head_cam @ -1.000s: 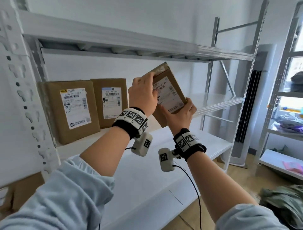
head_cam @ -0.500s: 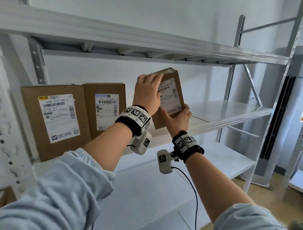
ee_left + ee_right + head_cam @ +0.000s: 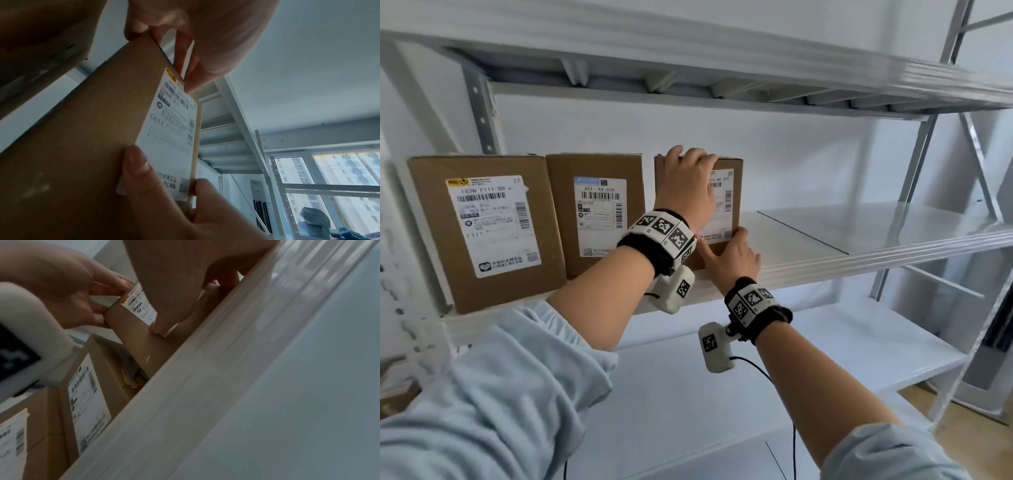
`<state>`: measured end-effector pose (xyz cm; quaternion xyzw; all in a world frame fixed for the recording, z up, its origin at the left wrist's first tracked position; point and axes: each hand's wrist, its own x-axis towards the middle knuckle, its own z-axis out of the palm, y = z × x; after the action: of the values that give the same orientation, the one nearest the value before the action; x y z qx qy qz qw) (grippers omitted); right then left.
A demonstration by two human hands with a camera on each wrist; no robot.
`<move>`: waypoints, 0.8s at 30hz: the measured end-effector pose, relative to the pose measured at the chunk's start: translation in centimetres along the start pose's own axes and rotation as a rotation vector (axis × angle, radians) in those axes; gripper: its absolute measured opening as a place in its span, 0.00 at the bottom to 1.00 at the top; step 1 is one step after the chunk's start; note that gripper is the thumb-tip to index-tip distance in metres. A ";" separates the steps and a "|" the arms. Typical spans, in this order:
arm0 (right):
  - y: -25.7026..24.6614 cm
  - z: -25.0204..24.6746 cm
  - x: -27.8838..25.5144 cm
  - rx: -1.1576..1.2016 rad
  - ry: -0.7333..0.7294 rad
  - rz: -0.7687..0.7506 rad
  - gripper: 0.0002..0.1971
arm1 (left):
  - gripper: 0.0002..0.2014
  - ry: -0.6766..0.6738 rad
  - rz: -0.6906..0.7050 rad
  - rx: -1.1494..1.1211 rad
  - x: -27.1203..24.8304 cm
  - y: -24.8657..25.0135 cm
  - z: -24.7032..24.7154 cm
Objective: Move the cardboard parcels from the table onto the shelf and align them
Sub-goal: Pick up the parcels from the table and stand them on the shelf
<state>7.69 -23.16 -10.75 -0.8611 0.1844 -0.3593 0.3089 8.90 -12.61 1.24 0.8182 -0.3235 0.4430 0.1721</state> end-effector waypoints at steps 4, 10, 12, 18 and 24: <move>-0.1 0.2 0.2 -0.052 -0.052 -0.047 0.41 | 0.27 -0.061 -0.047 0.082 -0.7 -0.2 -0.3; 0.3 0.0 -0.2 0.021 -0.010 -0.088 0.42 | 0.31 -0.031 -0.077 0.171 -3.2 -0.3 -0.6; 0.3 -0.4 -0.3 0.113 0.056 -0.097 0.42 | 0.30 -0.001 -0.093 0.162 -4.3 -0.1 -0.9; -1.6 -1.5 -1.3 0.273 0.267 -0.292 0.39 | 0.26 0.059 -0.187 0.147 -8.4 -0.5 -2.0; -2.8 -1.2 -5.1 0.260 0.203 -0.411 0.38 | 0.26 0.007 -0.239 0.161 -13.7 -1.9 -3.6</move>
<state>3.61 -18.79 -10.75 -0.7932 -0.0119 -0.5195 0.3175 2.53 -3.99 -8.20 0.8605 -0.1866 0.4468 0.1586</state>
